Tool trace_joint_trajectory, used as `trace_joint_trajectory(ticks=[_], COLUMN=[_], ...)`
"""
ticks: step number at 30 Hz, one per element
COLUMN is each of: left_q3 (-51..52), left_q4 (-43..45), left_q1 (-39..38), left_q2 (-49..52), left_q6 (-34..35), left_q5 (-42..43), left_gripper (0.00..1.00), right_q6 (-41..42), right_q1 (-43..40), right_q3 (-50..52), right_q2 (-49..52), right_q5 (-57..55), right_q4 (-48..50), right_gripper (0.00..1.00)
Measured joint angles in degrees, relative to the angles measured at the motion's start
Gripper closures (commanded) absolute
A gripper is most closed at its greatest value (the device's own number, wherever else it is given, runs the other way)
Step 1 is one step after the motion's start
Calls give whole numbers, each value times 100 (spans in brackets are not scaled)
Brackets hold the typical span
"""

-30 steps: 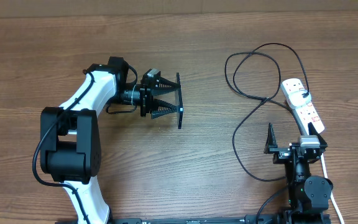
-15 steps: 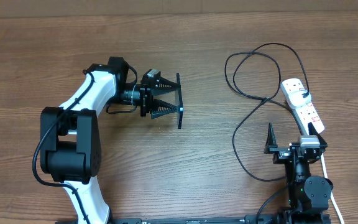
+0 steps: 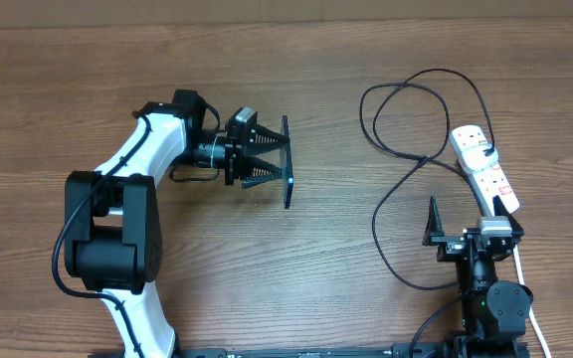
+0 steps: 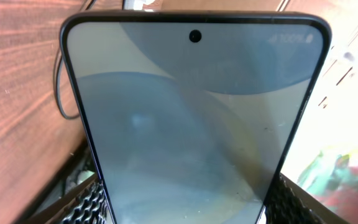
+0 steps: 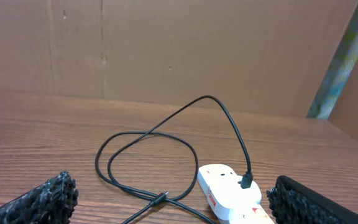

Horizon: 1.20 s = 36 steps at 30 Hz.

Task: Plug charger to phone and switch on socket
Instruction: 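Hold the phone upright with the left gripper, then move the right gripper down to the black cable's USB-C plug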

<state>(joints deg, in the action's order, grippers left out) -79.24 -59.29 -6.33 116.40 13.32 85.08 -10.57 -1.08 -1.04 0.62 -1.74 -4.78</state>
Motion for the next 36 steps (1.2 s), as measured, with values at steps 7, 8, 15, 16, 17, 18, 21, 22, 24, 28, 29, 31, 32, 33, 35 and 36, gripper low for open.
trace_joint_trajectory(ticks=[7, 8, 15, 16, 17, 18, 21, 22, 24, 28, 29, 31, 32, 33, 35, 36], left_q3=[0, 0, 0, 0, 0, 0, 0, 0, 0, 0, 0, 0, 0, 0, 0, 0], left_q4=[122, 125, 267, 297, 310, 319, 319, 319, 319, 319, 317, 299, 280, 264, 249, 251], left_q1=[0, 0, 0, 0, 0, 0, 0, 0, 0, 0, 0, 0, 0, 0, 0, 0], left_q2=[0, 0, 0, 0, 0, 0, 0, 0, 0, 0, 0, 0, 0, 0, 0, 0], left_q6=[-459, -481, -636, -645, -649, -649, -649, -649, -649, -649, -649, -649, -649, -649, -649, -649], left_q5=[-334, -393, -632, -636, -647, -649, -649, -649, -651, -651, -649, -649, -651, -649, -649, -649], left_gripper=[55, 55, 54, 54, 54, 54, 54, 54, 54, 54, 54, 54, 54, 54, 54, 54], right_q6=[2, 2, -2, 2, 2, 0, 4, 2, 210, 1749, 2236, 3106, 3434, 3694, 4039, 4074], right_q1=[0, 0, -2, -2, 0, 0, 0, 0, -2, 0, -2, -2, 0, 0, 0, 0], right_q3=[0, 0, 0, 0, 0, 0, 0, 0, 0, 0, 0, 0, 0, 0, 0, 0], right_q2=[0, 0, 0, 0, 0, 0, 0, 0, 0, 2, 2, 26, 44, 72, 136, 155], right_q5=[0, -2, 0, 0, 0, 0, 7, 28, 267, 907, 1008, 1187, 1257, 1373, 1639, 1775], right_q4=[0, 0, 0, 0, -2, 0, -2, -2, 13, 57, 59, 72, 70, 79, 177, 225], right_gripper=[0, 0, 0, 0, 0, 0, 0, 0, 0, 0, 0, 0, 0, 0, 0, 1])
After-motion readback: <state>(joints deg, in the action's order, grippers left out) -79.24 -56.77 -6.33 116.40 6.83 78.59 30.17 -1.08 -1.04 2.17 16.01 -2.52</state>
